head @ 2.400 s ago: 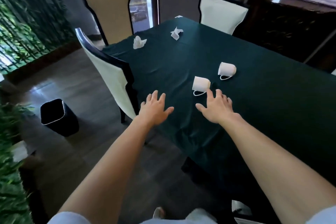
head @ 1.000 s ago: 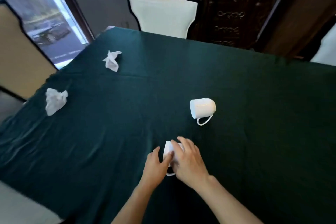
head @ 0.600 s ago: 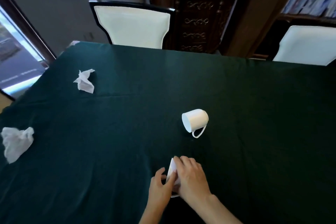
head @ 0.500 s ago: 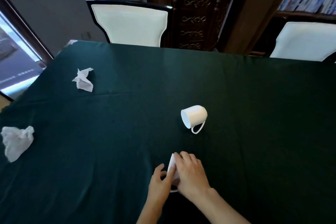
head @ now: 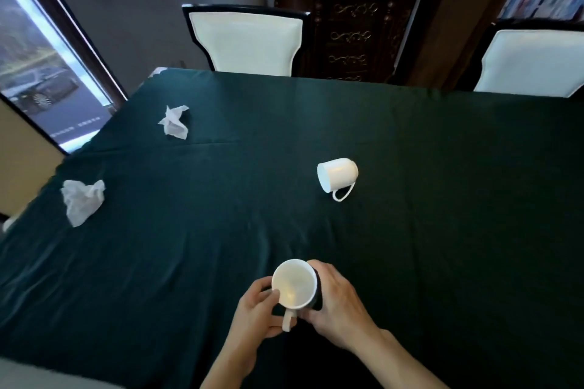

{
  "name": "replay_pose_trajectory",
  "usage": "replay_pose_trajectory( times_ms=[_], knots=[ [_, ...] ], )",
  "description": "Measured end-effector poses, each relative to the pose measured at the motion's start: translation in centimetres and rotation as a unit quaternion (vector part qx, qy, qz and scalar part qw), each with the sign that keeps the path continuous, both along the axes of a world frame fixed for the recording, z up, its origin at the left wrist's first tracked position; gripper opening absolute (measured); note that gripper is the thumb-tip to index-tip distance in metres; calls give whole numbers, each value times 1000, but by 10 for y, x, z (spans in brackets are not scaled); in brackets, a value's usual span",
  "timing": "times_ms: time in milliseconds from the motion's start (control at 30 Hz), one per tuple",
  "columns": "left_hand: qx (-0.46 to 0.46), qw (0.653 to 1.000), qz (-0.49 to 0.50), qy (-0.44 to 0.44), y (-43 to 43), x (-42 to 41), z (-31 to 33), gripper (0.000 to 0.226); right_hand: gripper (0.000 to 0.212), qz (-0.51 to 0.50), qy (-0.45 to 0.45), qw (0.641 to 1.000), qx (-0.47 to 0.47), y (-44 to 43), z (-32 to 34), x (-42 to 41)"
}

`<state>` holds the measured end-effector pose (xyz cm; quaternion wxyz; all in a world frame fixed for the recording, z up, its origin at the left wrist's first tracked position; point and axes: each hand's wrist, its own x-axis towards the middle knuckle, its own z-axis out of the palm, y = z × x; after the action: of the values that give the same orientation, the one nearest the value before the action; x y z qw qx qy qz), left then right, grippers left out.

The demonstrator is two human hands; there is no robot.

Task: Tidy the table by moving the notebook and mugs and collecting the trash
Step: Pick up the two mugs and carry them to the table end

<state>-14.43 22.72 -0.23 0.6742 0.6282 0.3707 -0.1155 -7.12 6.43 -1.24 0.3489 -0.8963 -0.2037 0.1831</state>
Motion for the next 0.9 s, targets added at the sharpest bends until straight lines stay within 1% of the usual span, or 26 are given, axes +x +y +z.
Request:
replay_pose_trajectory(
  times_ms=[233,600,733,800,900],
  knots=[
    [6,1000,16,0,-26,-45,-1,16,75,27,44,998,25,-20,-10,-35],
    [37,999,23,10,-37,-54,-9,20,78,16,54,998,15,-26,-10,-49],
    [35,999,35,20,-35,-51,-9,15,75,22,66,998,-2,-27,-12,-48],
    [53,998,31,29,-31,-45,-9,14,73,35,70,997,-26,-29,-11,-45],
    [115,992,-13,40,-26,-26,-5,20,79,51,88,993,-62,-31,-3,-31]
  ],
)
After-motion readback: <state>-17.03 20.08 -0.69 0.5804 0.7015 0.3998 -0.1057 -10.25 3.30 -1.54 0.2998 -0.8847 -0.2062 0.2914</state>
